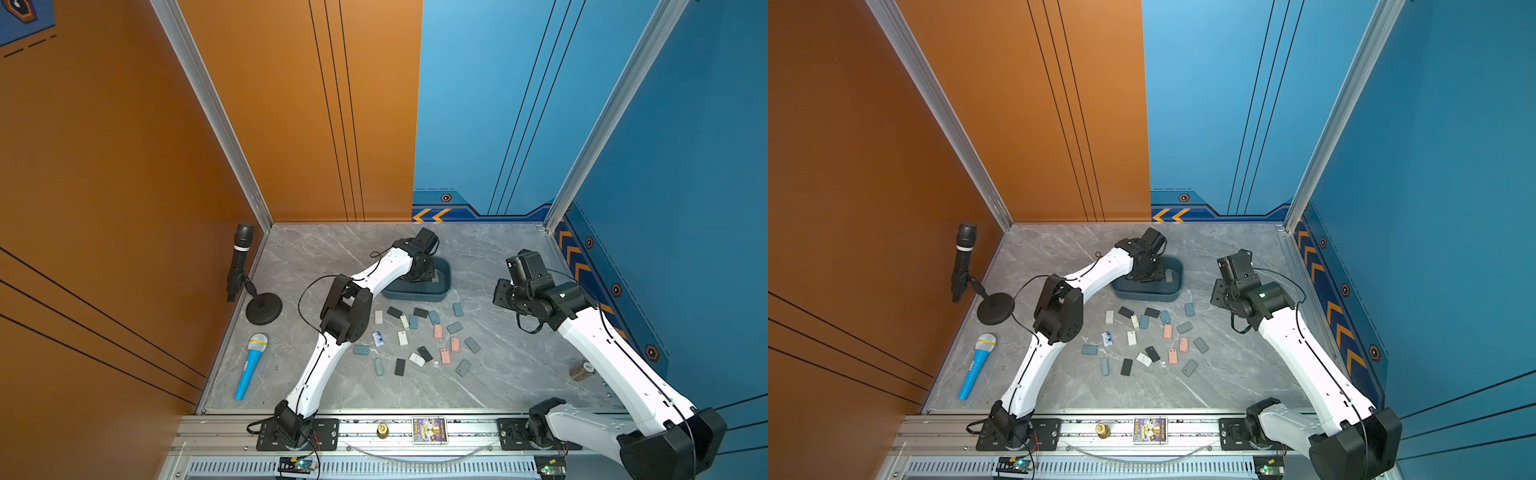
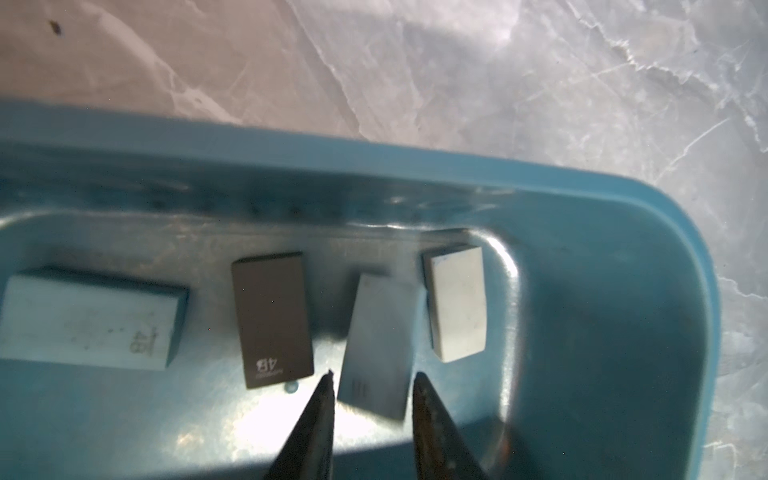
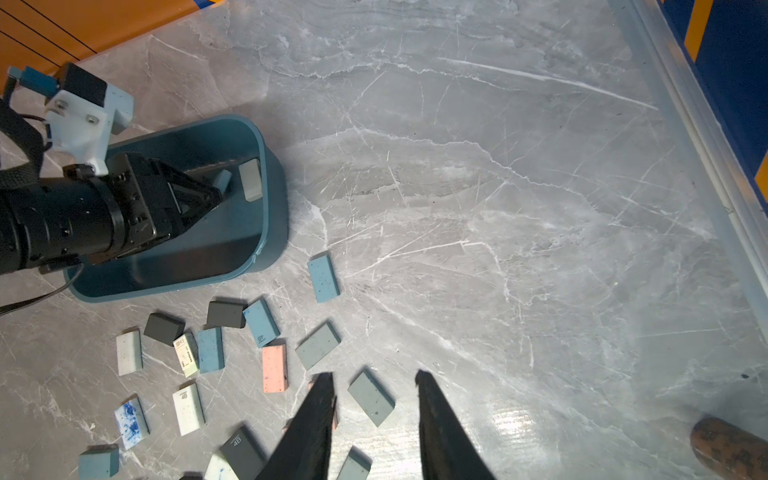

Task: Put the eraser in the storage box
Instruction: Place the eraser in the storage box, then pick up the eraser from the center of the board.

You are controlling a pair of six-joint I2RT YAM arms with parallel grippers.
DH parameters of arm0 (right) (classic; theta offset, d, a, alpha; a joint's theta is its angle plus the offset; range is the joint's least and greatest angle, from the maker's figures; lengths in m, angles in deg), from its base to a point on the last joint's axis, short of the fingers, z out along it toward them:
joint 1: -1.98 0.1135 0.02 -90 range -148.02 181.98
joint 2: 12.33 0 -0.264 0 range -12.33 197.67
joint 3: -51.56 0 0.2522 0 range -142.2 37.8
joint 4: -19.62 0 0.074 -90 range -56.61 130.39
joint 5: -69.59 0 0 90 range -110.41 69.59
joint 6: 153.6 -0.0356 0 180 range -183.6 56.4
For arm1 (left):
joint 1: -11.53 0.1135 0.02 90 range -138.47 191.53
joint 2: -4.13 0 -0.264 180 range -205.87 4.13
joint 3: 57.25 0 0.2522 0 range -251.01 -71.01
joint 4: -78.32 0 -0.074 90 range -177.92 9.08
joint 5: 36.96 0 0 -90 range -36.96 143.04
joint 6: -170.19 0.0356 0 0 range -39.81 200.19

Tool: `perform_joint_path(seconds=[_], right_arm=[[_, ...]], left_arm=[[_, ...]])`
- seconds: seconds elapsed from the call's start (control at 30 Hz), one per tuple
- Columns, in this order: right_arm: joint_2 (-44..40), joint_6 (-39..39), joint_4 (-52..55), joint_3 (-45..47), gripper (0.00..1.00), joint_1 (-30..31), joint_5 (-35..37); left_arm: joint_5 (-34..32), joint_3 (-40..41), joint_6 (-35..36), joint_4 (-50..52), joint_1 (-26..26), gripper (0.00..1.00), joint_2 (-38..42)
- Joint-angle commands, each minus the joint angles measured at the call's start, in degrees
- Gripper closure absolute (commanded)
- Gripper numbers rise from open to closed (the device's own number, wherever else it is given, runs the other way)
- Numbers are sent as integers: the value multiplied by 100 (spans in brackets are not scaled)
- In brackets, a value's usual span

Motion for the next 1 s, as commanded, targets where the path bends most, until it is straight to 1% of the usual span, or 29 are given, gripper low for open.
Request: perform_joint_path(seconds=[0.0,0.13,0.3,0.43,0.63,0.73,0.87,0.97], right_arm=[[-131,-127,220,139,64,-36,119],[-202,-124,244,171,64,-71,124],[-237,-161,242,250,64,-80,70],[-204,-218,179,349,64,-32,-38],[-111,-309,116,518,64,186,-91],[-39,-353,114,616,64,320,-67],[73,-445,99,772,63,520,-87],[159,-503,21,869,61,663,-229]], left_arm=[[-90,-133,-152,31,30,62,-128],[15,-135,-158,33,46,58,-106],[39,-25,-154,35,55,58,179],[-26,116,-49,33,59,58,630],[-178,564,215,20,94,59,1499],[-207,1007,405,-96,87,61,2021],[-30,2048,570,-707,120,61,2884],[-21,2785,638,-1069,143,61,3487]])
